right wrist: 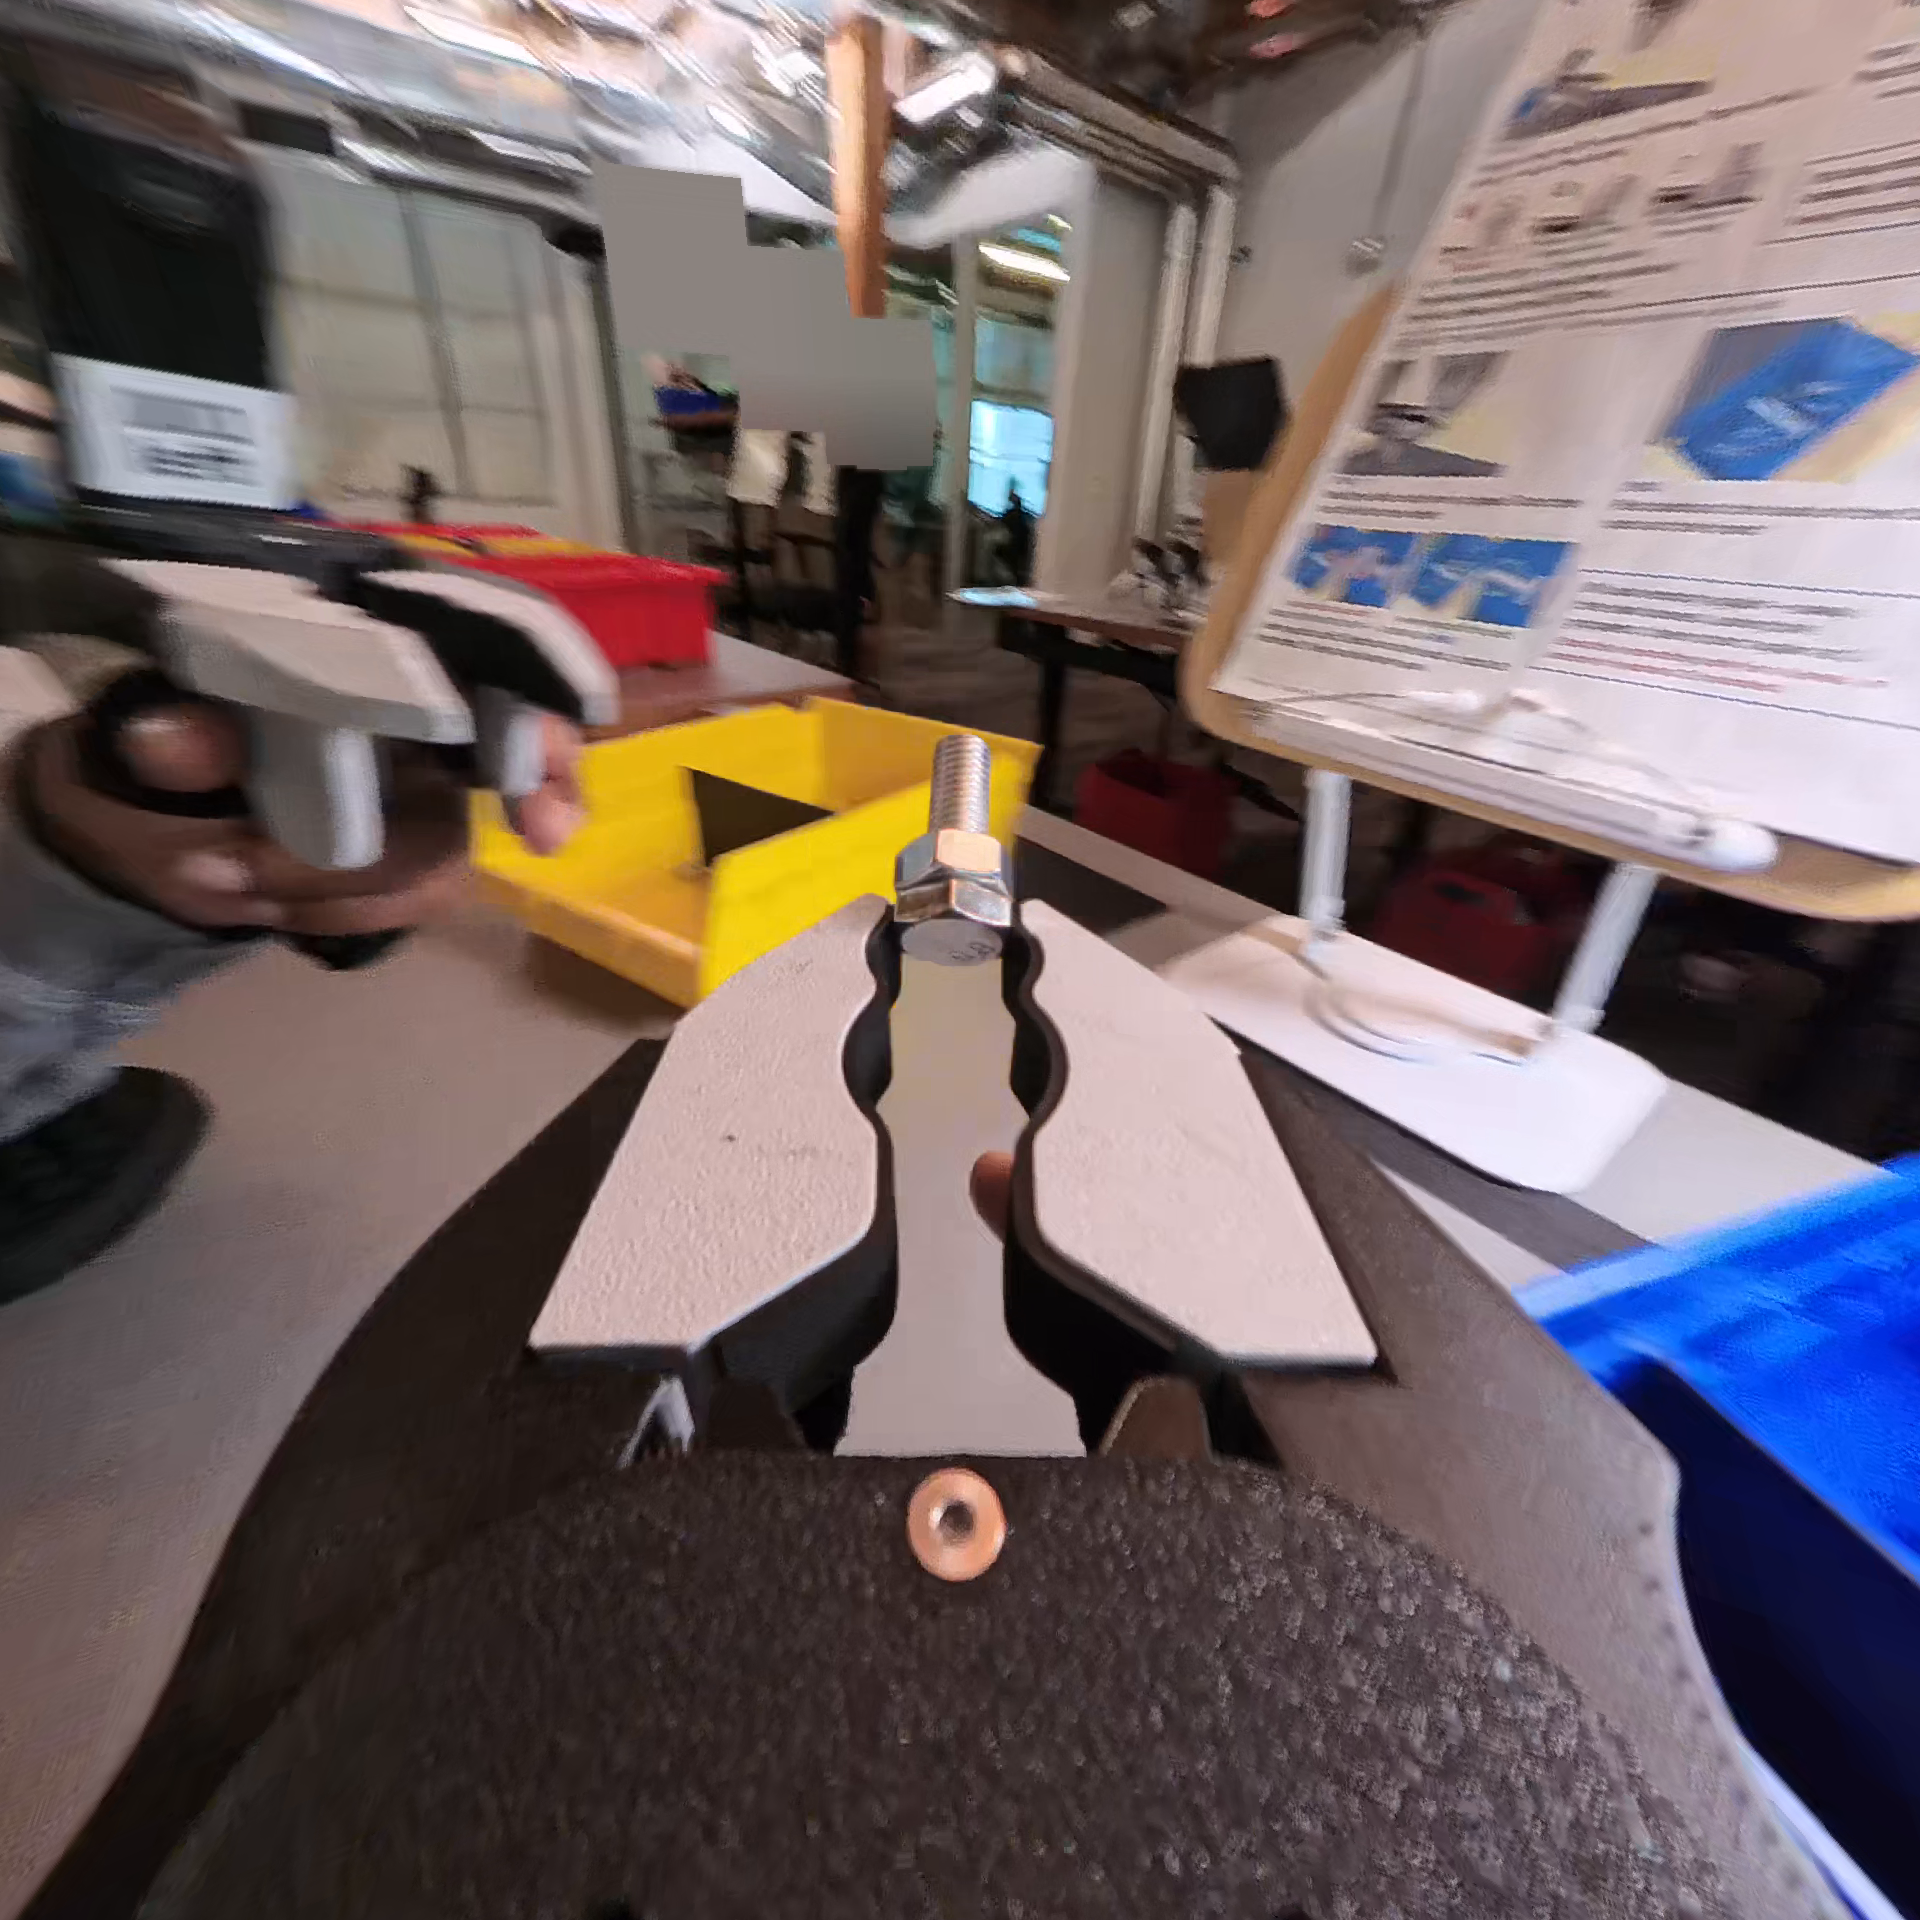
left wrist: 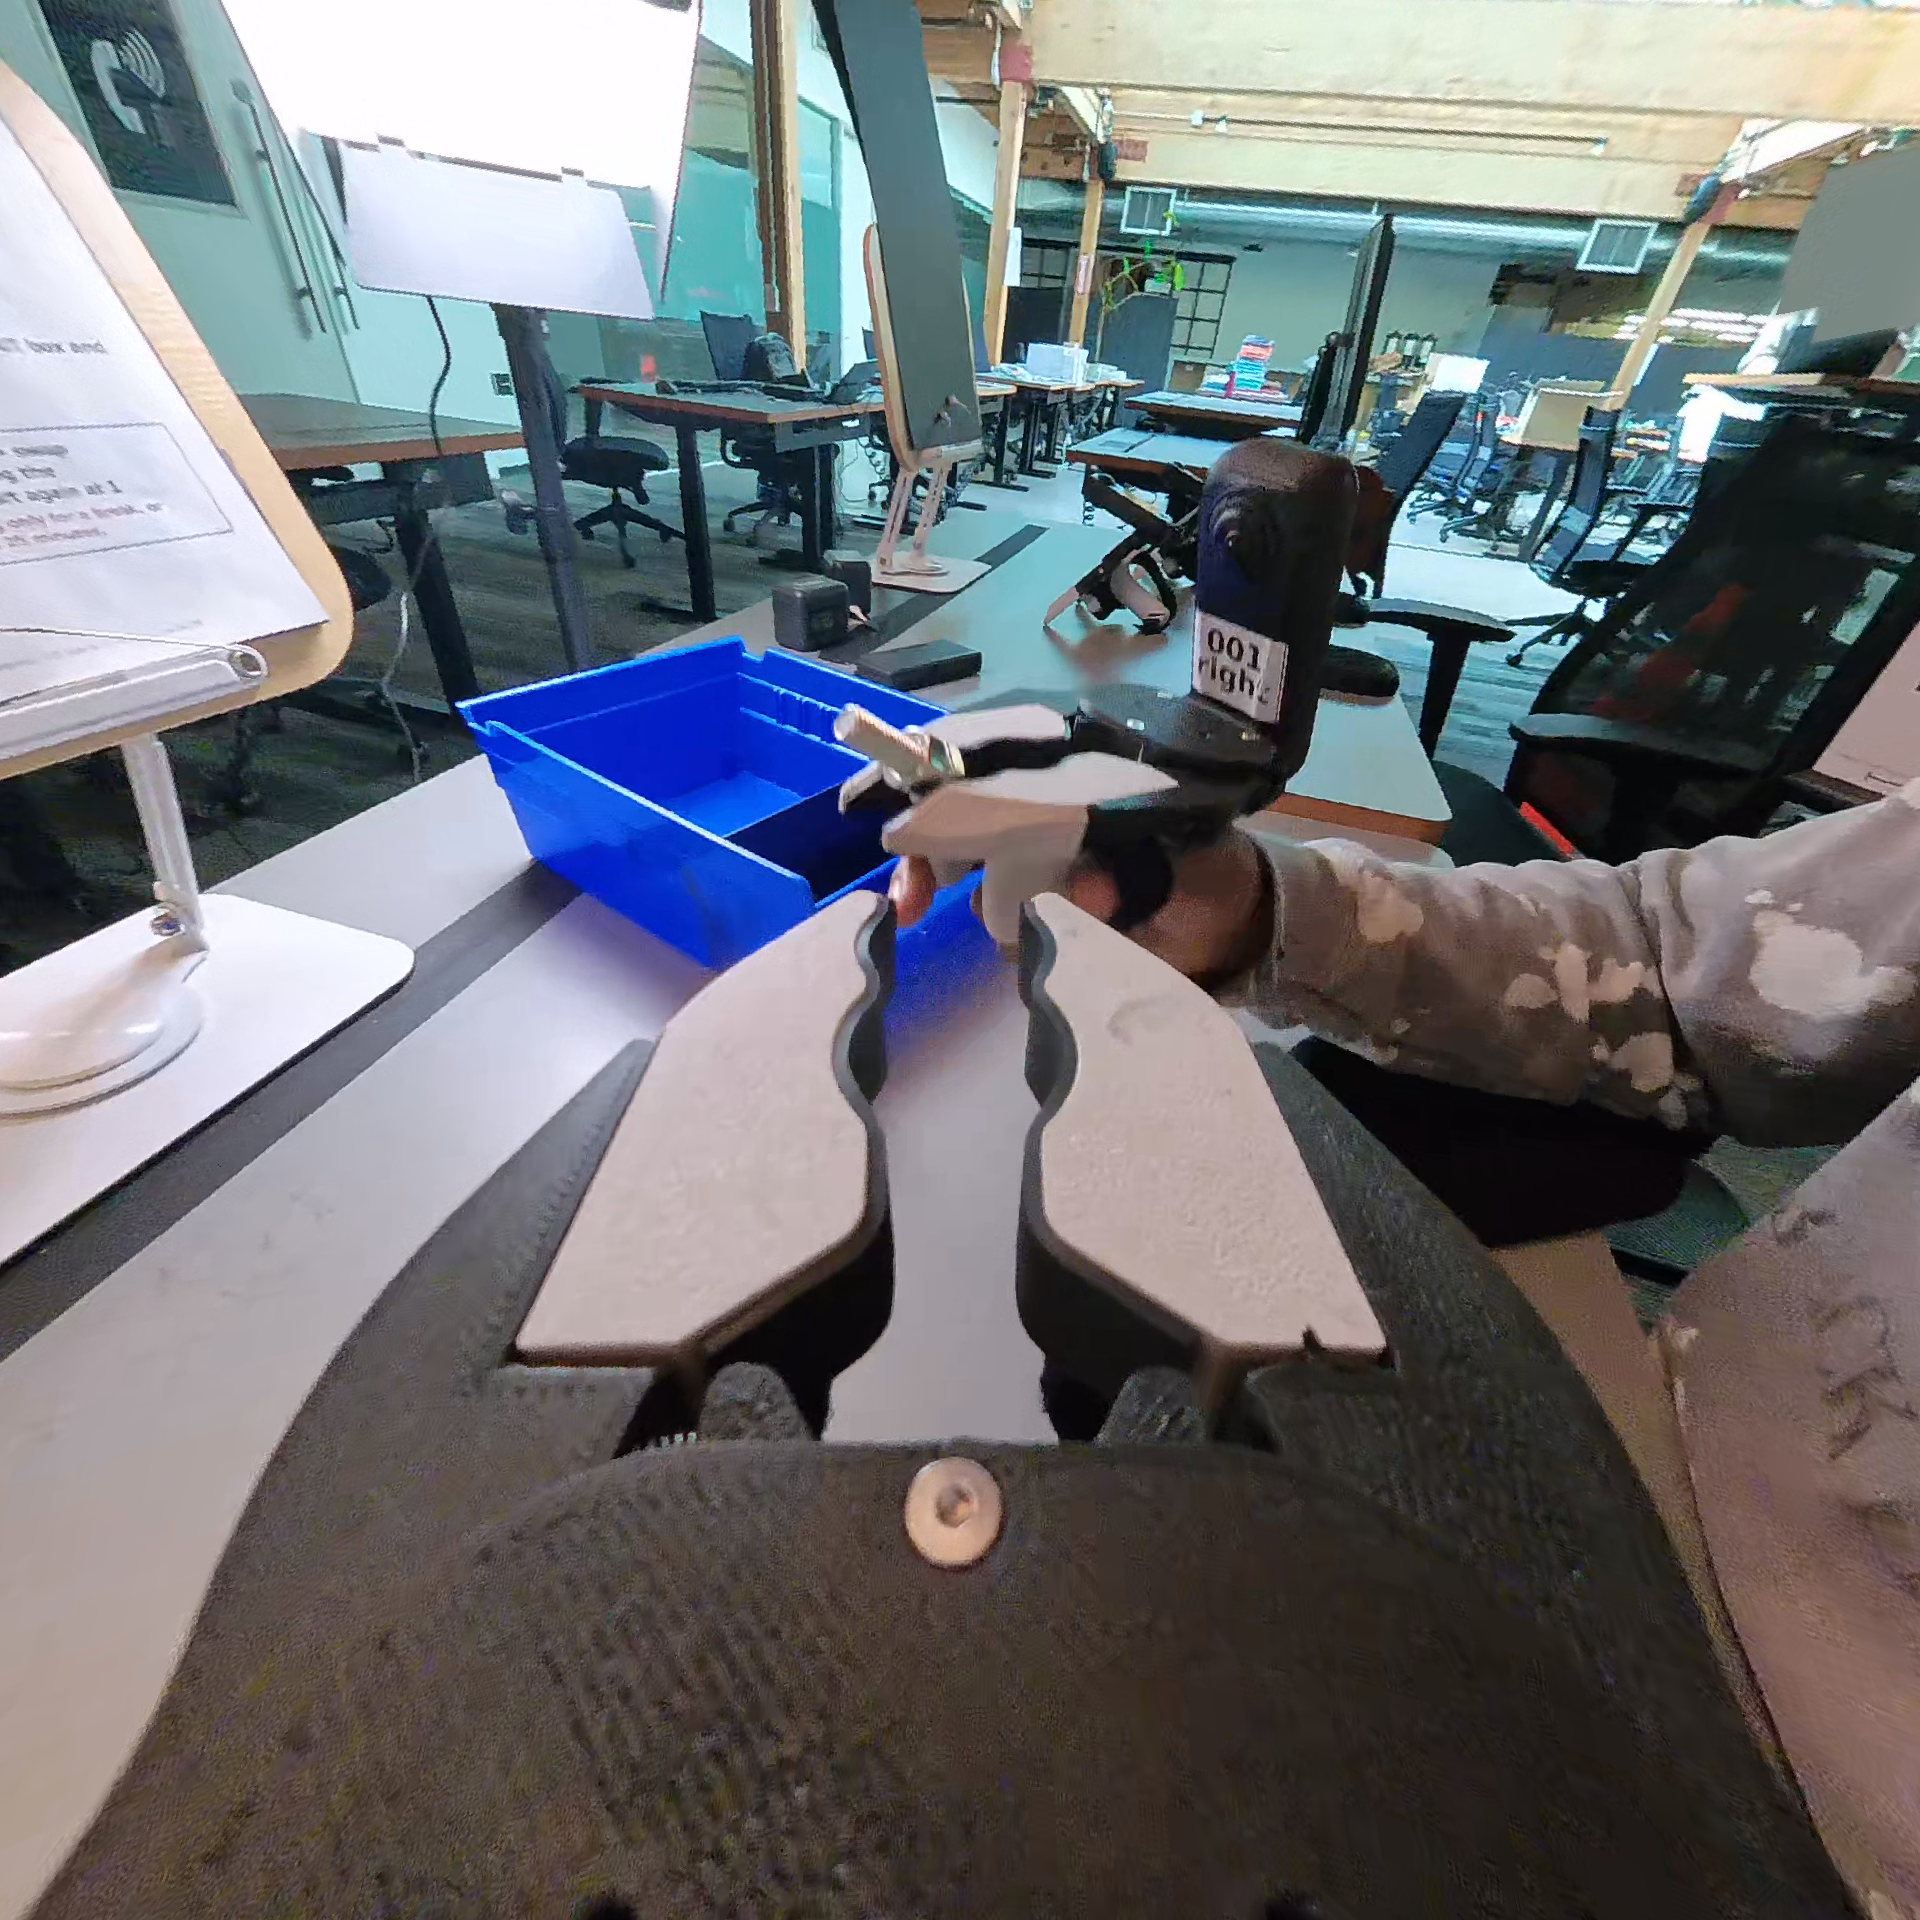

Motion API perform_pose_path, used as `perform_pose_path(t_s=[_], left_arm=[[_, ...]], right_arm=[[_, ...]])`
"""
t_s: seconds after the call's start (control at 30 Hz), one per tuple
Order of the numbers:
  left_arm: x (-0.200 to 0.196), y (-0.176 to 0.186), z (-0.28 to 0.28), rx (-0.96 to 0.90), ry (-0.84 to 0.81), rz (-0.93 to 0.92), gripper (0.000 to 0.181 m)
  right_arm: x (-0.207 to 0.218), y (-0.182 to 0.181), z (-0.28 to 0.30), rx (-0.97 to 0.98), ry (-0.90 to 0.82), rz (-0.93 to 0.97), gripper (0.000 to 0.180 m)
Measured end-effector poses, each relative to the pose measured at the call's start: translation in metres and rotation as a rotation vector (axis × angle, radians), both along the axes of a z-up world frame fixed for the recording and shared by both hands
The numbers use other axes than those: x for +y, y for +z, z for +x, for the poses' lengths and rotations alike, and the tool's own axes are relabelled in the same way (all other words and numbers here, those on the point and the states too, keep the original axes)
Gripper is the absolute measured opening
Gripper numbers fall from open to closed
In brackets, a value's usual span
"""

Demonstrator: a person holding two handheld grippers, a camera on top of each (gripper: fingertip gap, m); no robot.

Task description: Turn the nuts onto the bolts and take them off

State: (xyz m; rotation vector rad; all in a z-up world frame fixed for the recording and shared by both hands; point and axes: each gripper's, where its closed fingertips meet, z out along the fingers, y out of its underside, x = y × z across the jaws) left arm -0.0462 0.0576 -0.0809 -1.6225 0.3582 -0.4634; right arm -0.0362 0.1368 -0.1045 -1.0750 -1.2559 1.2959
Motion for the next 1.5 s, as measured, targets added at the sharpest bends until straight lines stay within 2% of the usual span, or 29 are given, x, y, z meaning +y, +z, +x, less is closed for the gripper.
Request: perform_pose_path(t_s=[0.07, 0.17, 0.3, 0.43, 0.57, 0.77, 0.83, 0.93, 1.03, 1.17, 1.27, 1.37, 1.5], left_arm=[[-0.006, -0.002, -0.009, -0.001, 0.031, -0.003, 0.020], [-0.017, -0.025, -0.020, -0.015, 0.075, -0.048, 0.019], [-0.030, -0.059, -0.035, -0.079, 0.140, -0.059, 0.018], [-0.031, -0.076, -0.048, -0.113, 0.196, -0.050, 0.022], [-0.034, -0.078, -0.068, -0.068, 0.281, -0.021, 0.023], [-0.035, -0.080, -0.086, -0.025, 0.337, -0.008, 0.022], [-0.033, -0.084, -0.087, -0.025, 0.339, -0.018, 0.022], [-0.032, -0.089, -0.090, -0.019, 0.357, -0.027, 0.023], [-0.033, -0.089, -0.096, 0.004, 0.393, -0.022, 0.023], [-0.036, -0.084, -0.113, 0.009, 0.465, -0.004, 0.023], [-0.041, -0.078, -0.131, 0.020, 0.528, -0.002, 0.023], [-0.052, -0.067, -0.161, 0.065, 0.627, -0.013, 0.022], [-0.064, -0.062, -0.228, 0.074, 0.780, -0.196, 0.022]], right_arm=[[0.055, 0.005, 0.005, -0.112, -0.173, 0.045, 0.018], [0.150, -0.001, 0.013, -0.359, -0.402, 0.104, 0.018], [0.263, -0.052, 0.023, -0.779, -0.597, 0.199, 0.019], [0.318, -0.114, 0.028, -1.080, -0.668, 0.147, 0.019], [0.332, -0.159, 0.033, -1.260, -0.697, 0.103, 0.019], [0.332, -0.178, 0.040, -1.359, -0.686, 0.026, 0.019], [0.332, -0.176, 0.039, -1.350, -0.683, 0.023, 0.027], [0.327, -0.157, 0.034, -1.263, -0.667, 0.018, 0.036], [0.310, -0.109, 0.024, -1.037, -0.650, 0.045, 0.039], [0.244, -0.027, 0.026, -0.631, -0.571, 0.064, 0.038], [0.169, 0.007, 0.048, -0.395, -0.456, 0.027, 0.036], [0.106, 0.002, 0.075, -0.277, -0.379, 0.005, 0.035], [0.062, -0.029, 0.091, -0.209, -0.352, -0.001, 0.034]])
